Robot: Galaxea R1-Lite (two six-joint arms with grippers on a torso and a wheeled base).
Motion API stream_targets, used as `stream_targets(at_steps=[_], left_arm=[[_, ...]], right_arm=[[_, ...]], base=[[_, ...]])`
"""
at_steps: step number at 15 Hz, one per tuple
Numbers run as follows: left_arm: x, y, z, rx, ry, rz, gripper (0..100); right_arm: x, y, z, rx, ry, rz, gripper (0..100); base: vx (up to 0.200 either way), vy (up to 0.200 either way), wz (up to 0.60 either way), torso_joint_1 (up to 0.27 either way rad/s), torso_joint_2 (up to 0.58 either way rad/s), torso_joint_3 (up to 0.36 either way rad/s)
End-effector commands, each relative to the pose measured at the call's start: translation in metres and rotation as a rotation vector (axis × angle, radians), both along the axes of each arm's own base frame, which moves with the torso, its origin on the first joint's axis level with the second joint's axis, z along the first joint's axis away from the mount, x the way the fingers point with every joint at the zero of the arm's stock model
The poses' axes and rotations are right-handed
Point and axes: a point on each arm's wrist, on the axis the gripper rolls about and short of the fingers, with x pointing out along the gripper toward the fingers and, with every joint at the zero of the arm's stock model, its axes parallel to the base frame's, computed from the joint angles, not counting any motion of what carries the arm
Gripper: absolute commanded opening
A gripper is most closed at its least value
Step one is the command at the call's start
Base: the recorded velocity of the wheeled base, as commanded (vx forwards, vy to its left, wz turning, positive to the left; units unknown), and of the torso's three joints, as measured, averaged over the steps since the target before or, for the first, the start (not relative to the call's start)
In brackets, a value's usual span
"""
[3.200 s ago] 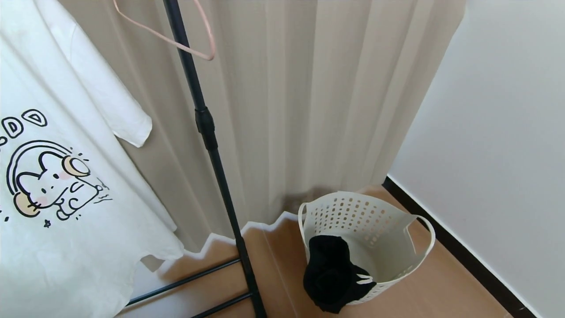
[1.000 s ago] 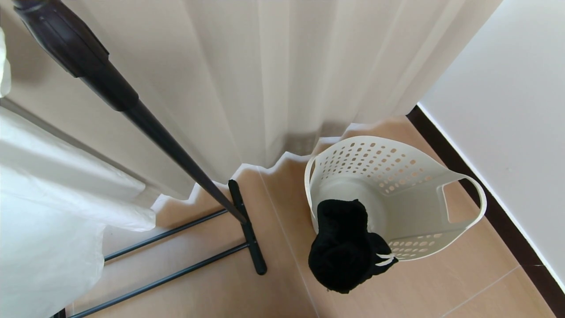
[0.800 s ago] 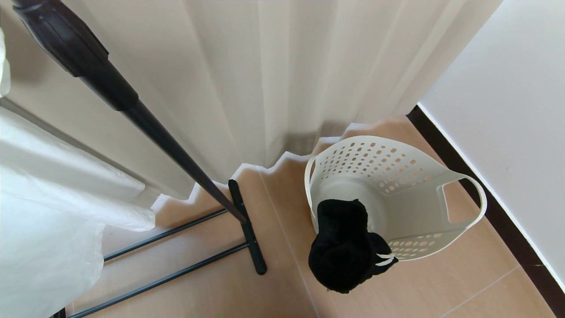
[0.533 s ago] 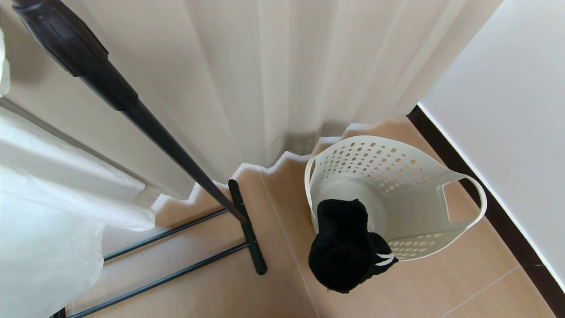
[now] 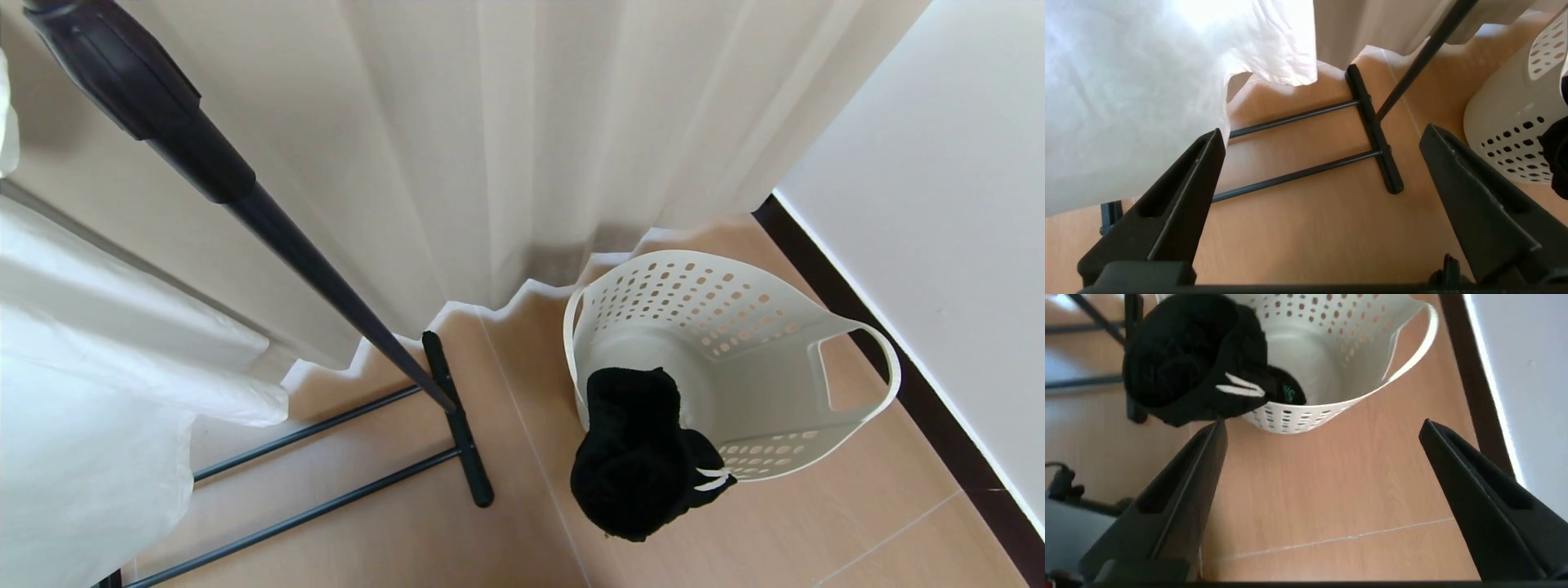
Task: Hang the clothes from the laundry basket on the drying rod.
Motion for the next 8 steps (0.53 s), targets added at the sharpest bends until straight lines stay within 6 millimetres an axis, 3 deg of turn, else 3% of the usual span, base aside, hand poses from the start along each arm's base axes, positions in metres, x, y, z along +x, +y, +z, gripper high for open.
stream_targets(at_steps=[1, 3, 5, 8], left_arm=[[0.000, 0.000, 0.000, 0.000, 0.001, 0.001, 100], [0.000, 0.000, 0.000, -0.002, 0.001, 0.001, 100], [0.000, 0.000, 0.000, 0.000, 0.001, 0.001, 100], [0.000, 0.000, 0.000, -0.002, 0.001, 0.001, 100]], right_arm=[[0.070, 0.010, 0.038, -0.150, 0.287, 0.170, 100], [0.122, 0.032, 0.062, -0.231, 0.354, 0.260, 100], [0.159, 0.055, 0.067, -0.302, 0.397, 0.269, 100], [0.244, 0.113, 0.067, -0.449, 0.409, 0.334, 100]], base=[[0.000, 0.000, 0.00, 0.000, 0.00, 0.000], [0.000, 0.000, 0.00, 0.000, 0.00, 0.000], [0.000, 0.000, 0.00, 0.000, 0.00, 0.000], [0.000, 0.000, 0.00, 0.000, 0.00, 0.000]])
